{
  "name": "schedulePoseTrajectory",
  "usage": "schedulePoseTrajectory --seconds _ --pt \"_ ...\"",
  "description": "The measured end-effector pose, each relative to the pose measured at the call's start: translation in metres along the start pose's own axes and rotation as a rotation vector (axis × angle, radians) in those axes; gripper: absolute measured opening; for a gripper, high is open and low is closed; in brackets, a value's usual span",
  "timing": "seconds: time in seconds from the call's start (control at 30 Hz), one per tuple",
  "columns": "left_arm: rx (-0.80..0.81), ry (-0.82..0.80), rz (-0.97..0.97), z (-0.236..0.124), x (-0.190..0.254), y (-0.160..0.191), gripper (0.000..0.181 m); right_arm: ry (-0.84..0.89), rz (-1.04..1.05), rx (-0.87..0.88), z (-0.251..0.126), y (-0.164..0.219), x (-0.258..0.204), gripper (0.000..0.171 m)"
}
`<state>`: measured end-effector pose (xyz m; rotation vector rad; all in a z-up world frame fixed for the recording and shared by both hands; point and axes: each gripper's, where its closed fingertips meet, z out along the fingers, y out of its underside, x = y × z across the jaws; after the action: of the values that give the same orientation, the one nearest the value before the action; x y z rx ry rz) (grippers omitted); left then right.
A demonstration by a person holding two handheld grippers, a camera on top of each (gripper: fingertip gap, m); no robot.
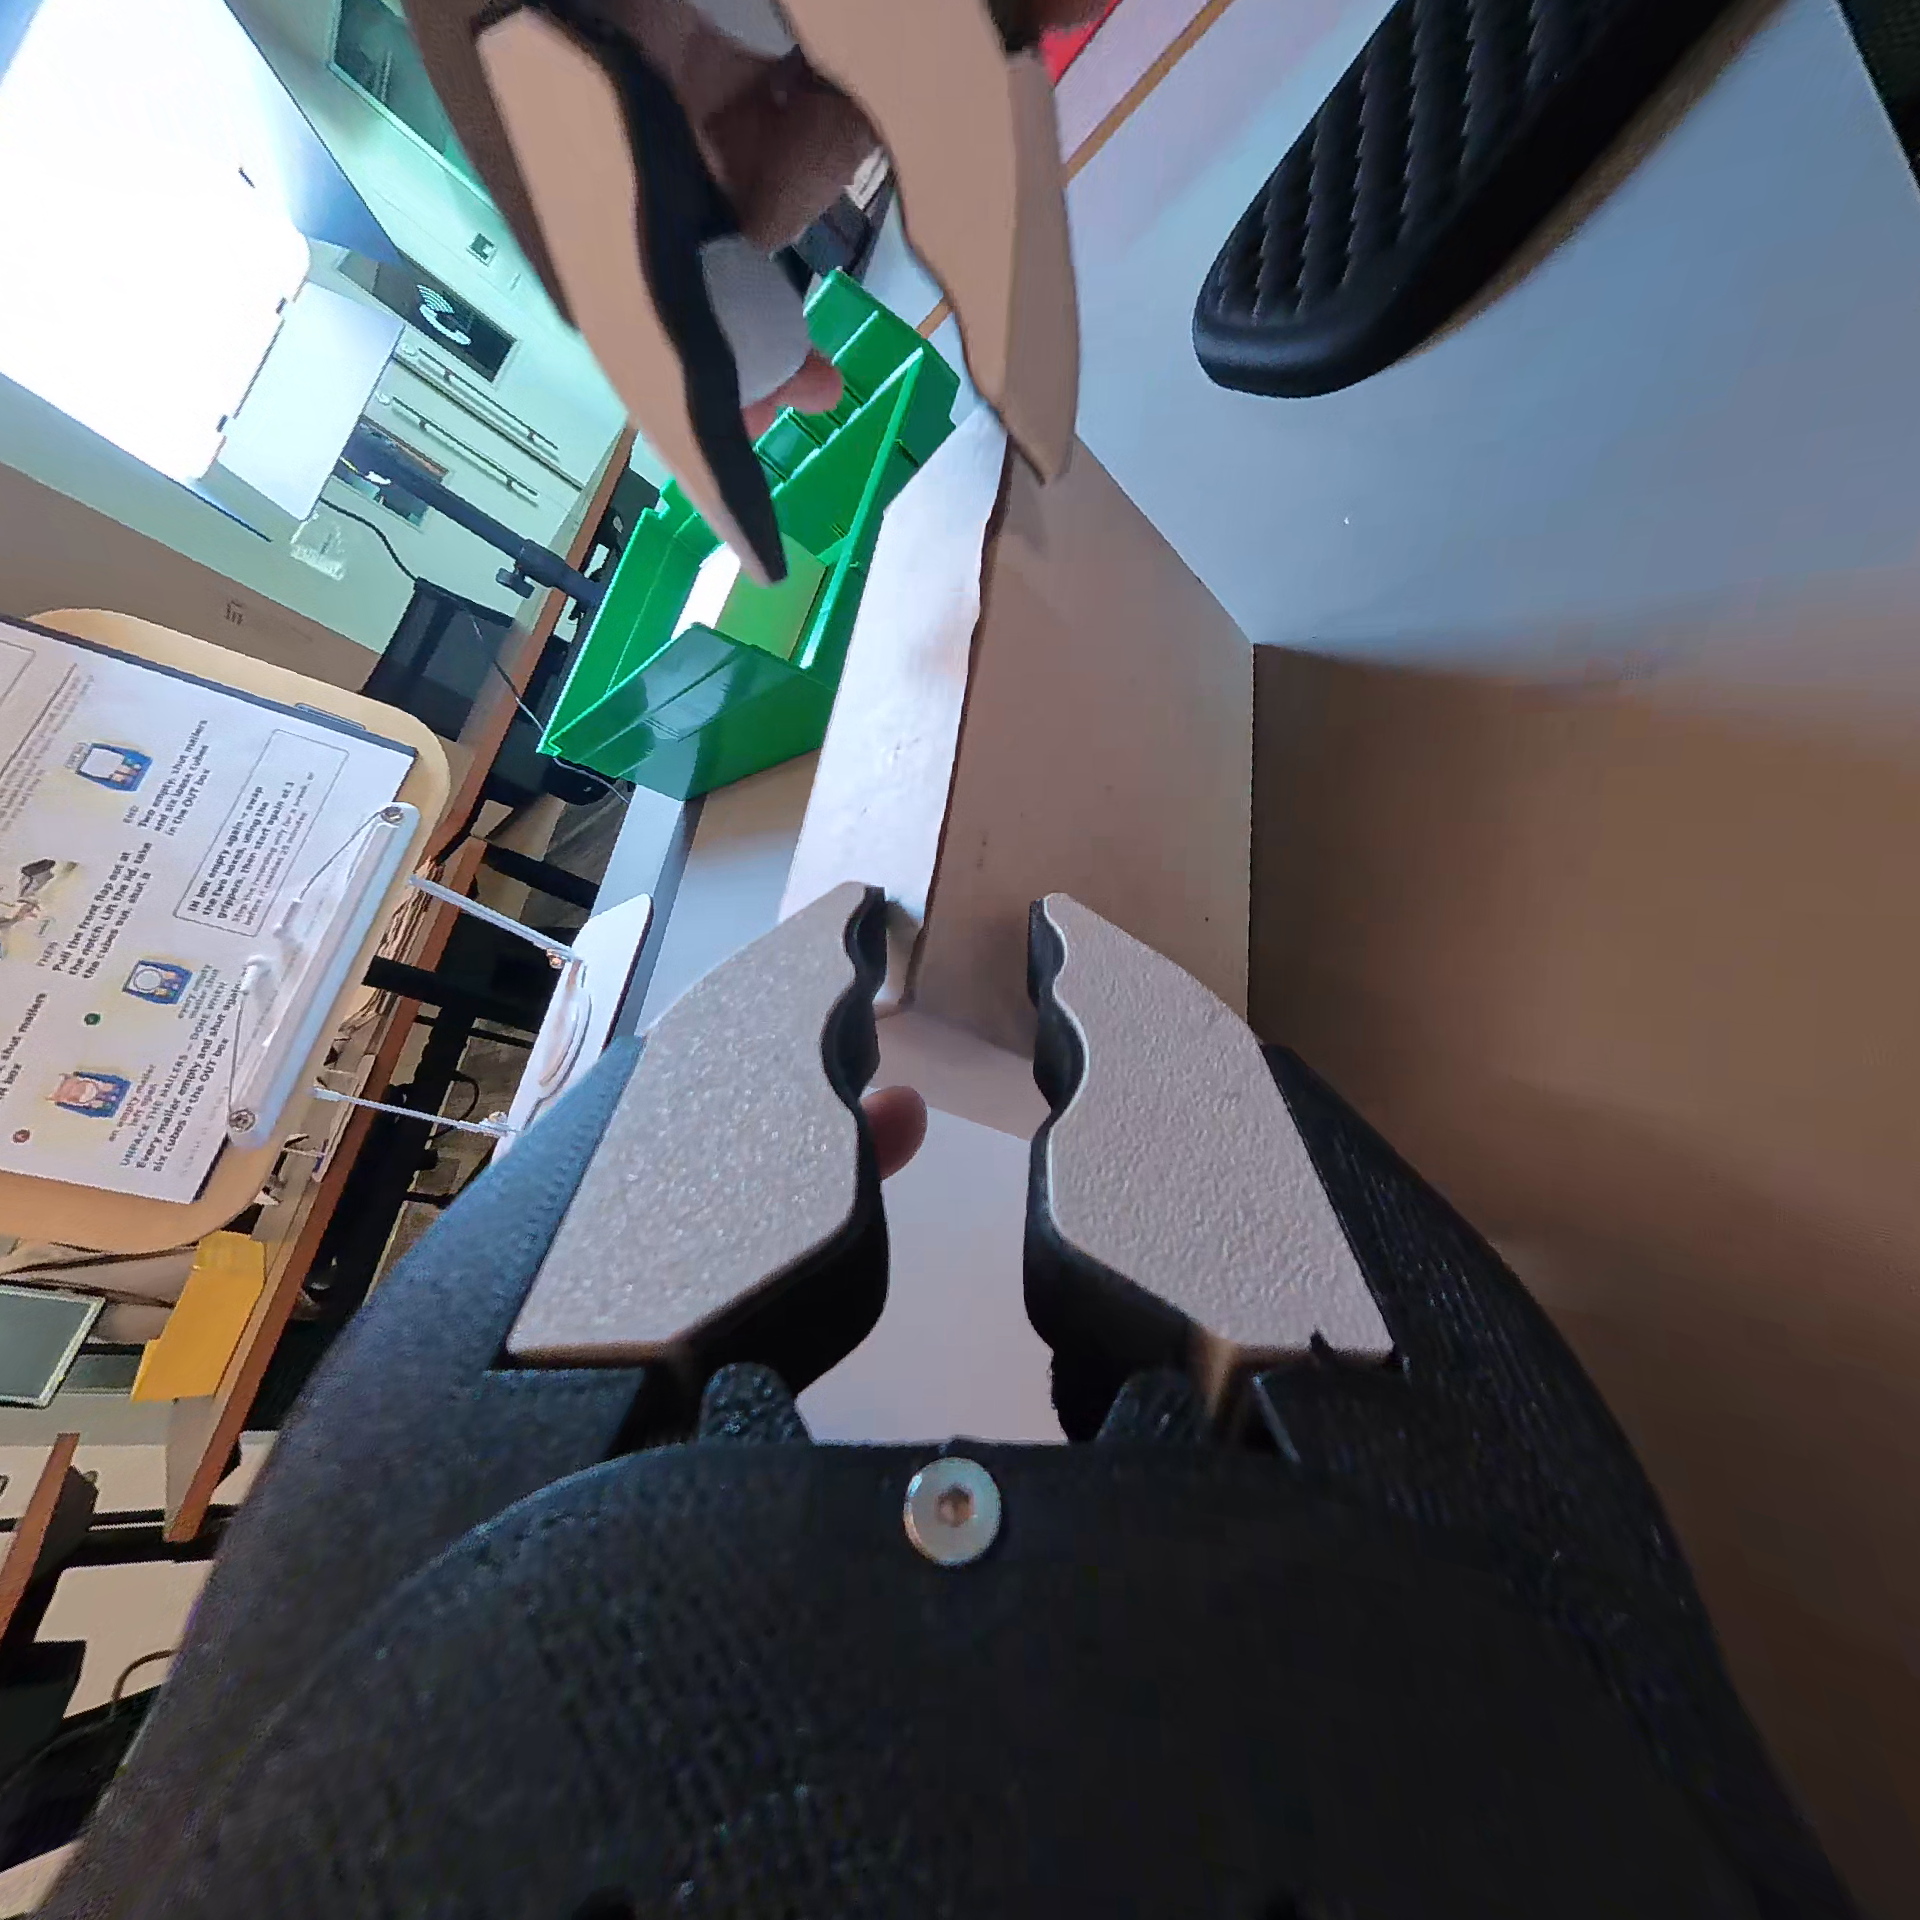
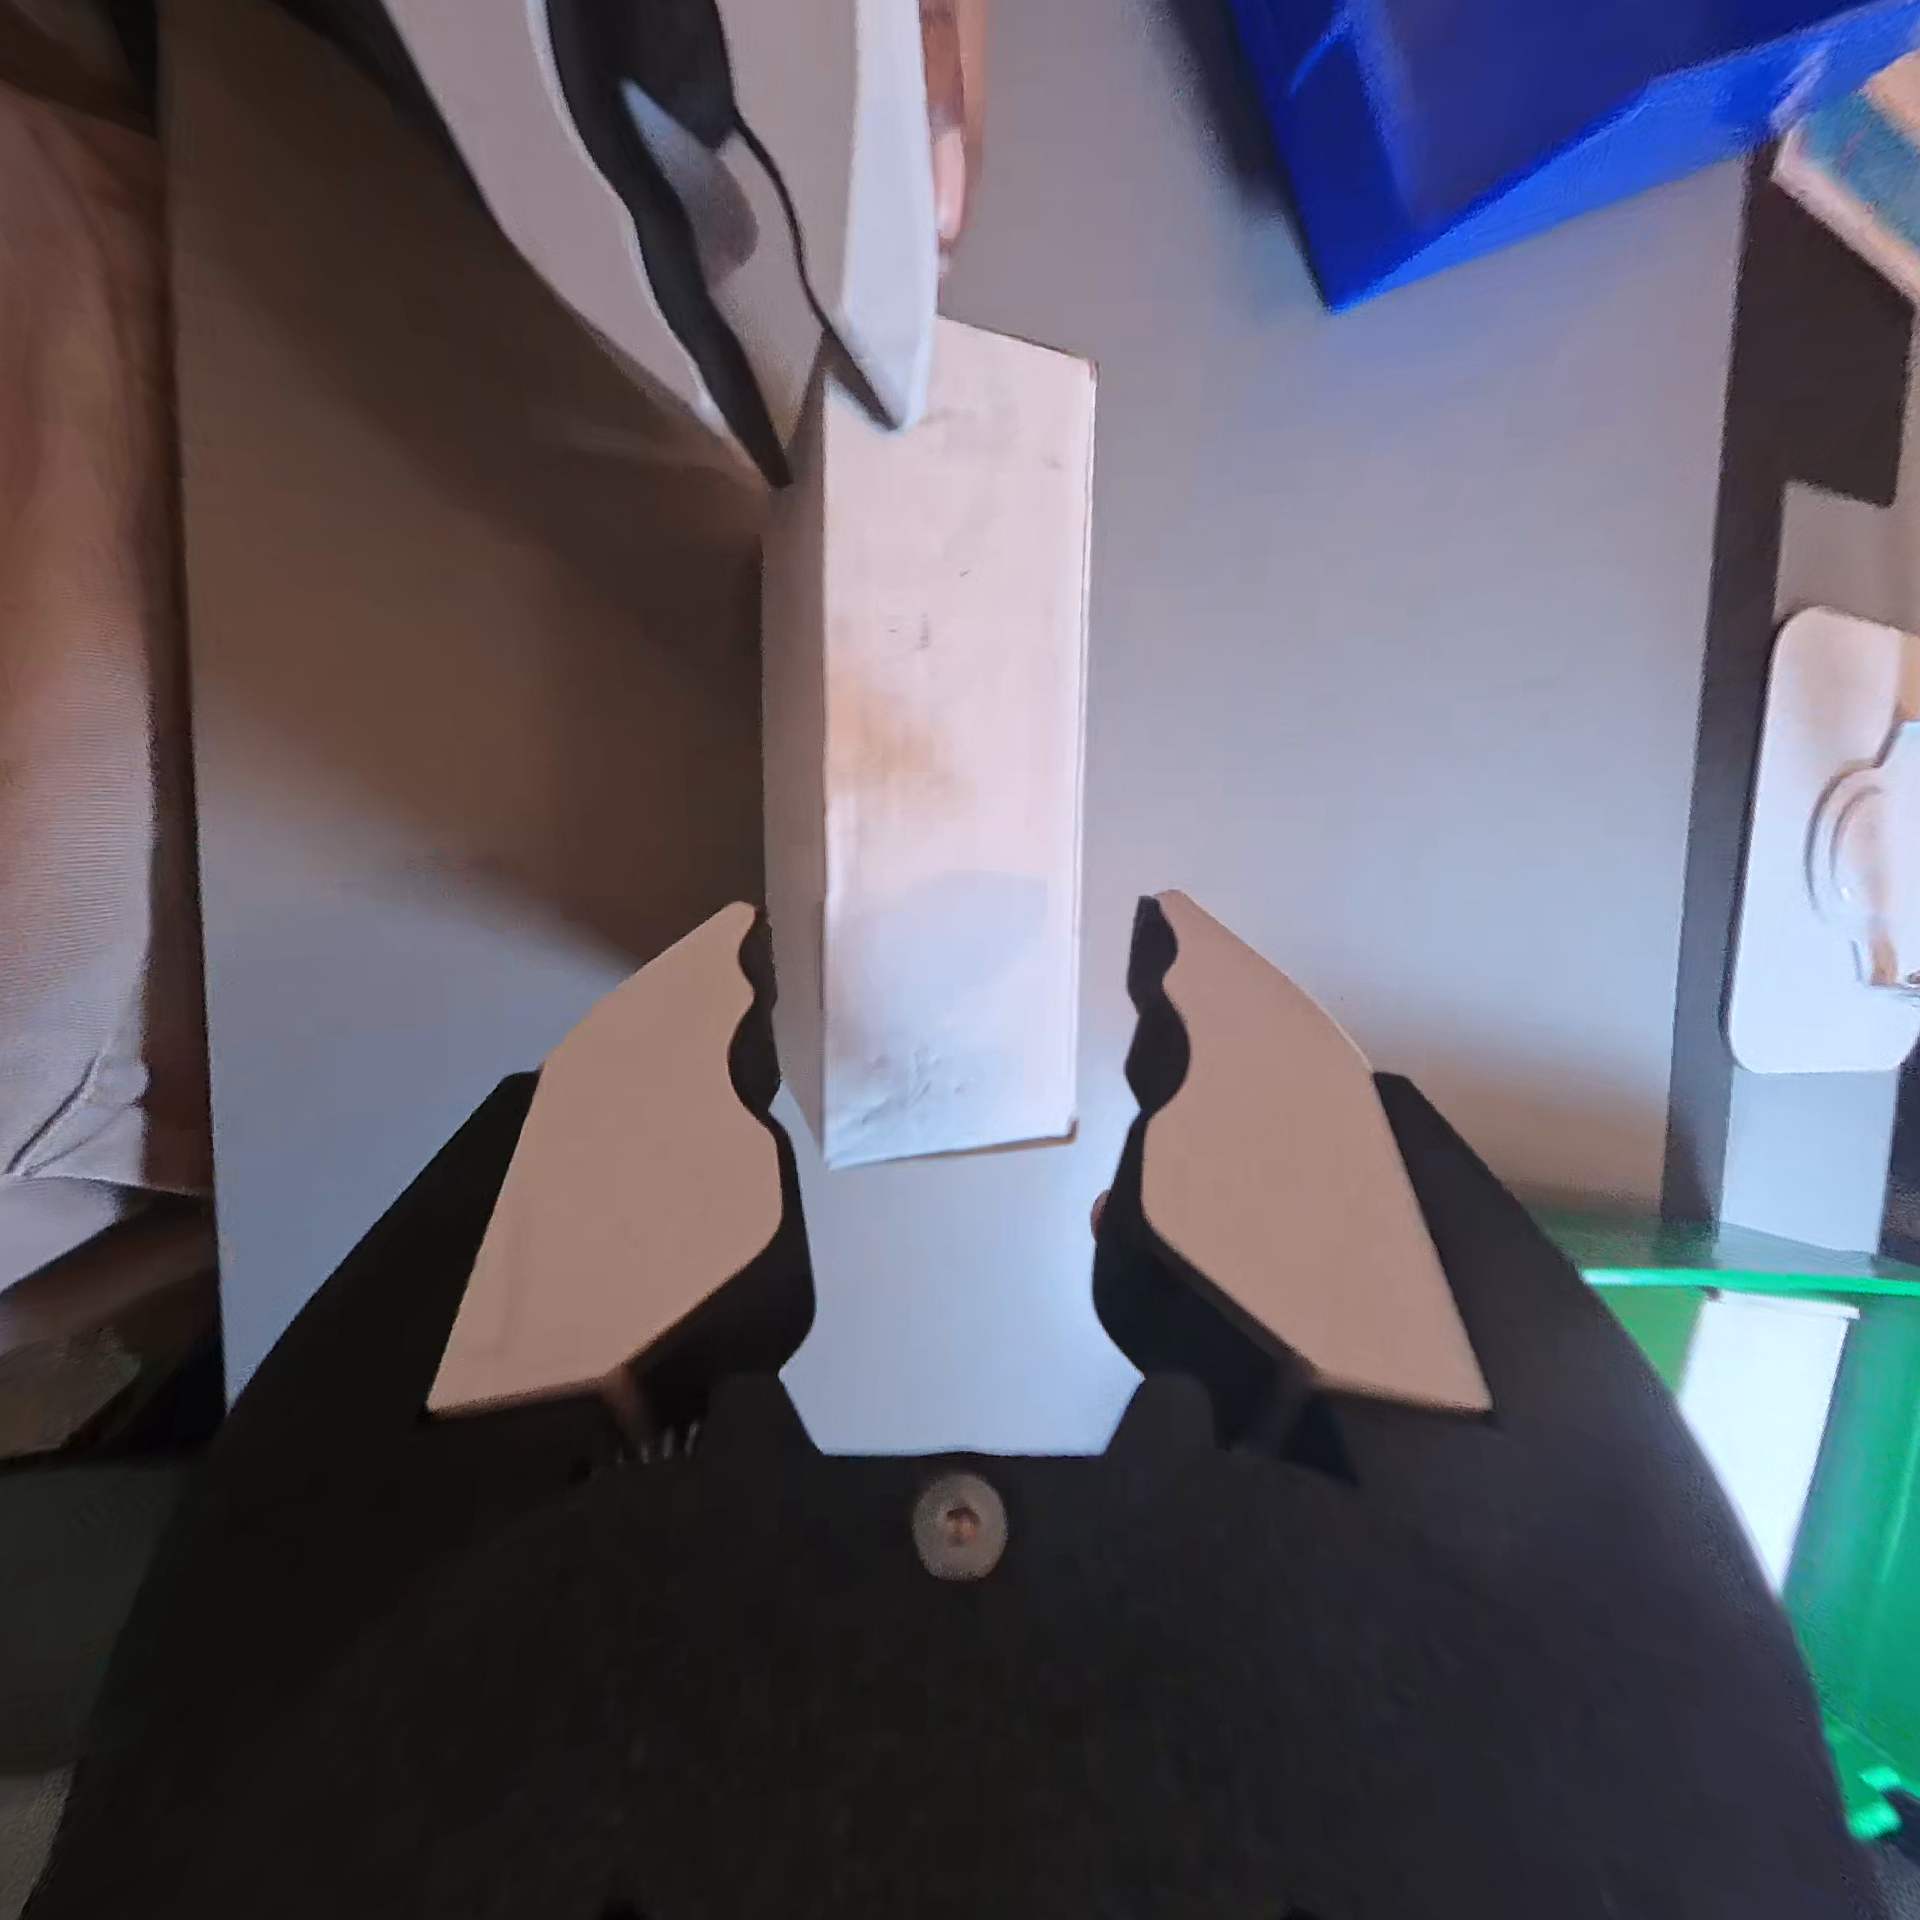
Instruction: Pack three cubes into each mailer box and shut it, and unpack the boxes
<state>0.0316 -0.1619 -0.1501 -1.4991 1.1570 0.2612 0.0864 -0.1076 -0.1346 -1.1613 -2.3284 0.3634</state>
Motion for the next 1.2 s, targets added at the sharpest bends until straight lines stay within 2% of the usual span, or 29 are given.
schedulePoseTrajectory --seconds 0.03,0.13,0.23,0.37,0.47,0.53,0.63,0.77,0.9,1.0,1.07,1.2 --pt "0.007 -0.005 -0.008 0.0 0.0 0.0 0.026 -0.023 -0.011 -0.057 0.007 -0.002 0.002 0.067" --pt "0.053 0.014 -0.082 0.001 0.0 -0.003 0.027 -0.152 -0.07 -0.243 0.032 -0.002 -0.007 0.069" --pt "0.164 0.058 -0.24 -0.002 -0.001 -0.008 0.028 -0.142 -0.158 -0.388 0.046 0.001 -0.004 0.068" --pt "0.272 0.034 -0.426 -0.018 -0.022 -0.004 0.043 -0.114 -0.185 -0.345 0.046 -0.004 -0.007 0.067" --pt "0.35 -0.017 -0.598 -0.03 -0.048 0.004 0.045 0.009 -0.214 -0.295 0.032 -0.002 0.0 0.067" --pt "0.352 -0.077 -0.668 -0.032 -0.063 0.014 0.04 0.127 -0.197 -0.257 0.01 -0.001 0.017 0.067" --pt "0.285 -0.081 -0.683 -0.025 -0.062 0.026 0.032 0.43 -0.242 -0.291 -0.042 0.01 0.071 0.066" --pt "0.209 -0.052 -0.654 -0.012 -0.047 0.03 0.03 0.798 -0.282 -0.425 -0.11 0.049 0.154 0.066" --pt "0.165 -0.053 -0.663 -0.006 -0.041 0.036 0.029 0.974 -0.29 -0.529 -0.133 0.109 0.214 0.066" --pt "0.138 -0.07 -0.648 -0.004 -0.04 0.043 0.027 0.99 -0.264 -0.598 -0.115 0.165 0.235 0.066" --pt "0.126 -0.072 -0.643 -0.003 -0.04 0.046 0.027 0.934 -0.247 -0.658 -0.09 0.203 0.235 0.066" --pt "0.106 -0.068 -0.62 -0.001 -0.037 0.05 0.026 0.788 -0.206 -0.659 -0.037 0.24 0.215 0.067"
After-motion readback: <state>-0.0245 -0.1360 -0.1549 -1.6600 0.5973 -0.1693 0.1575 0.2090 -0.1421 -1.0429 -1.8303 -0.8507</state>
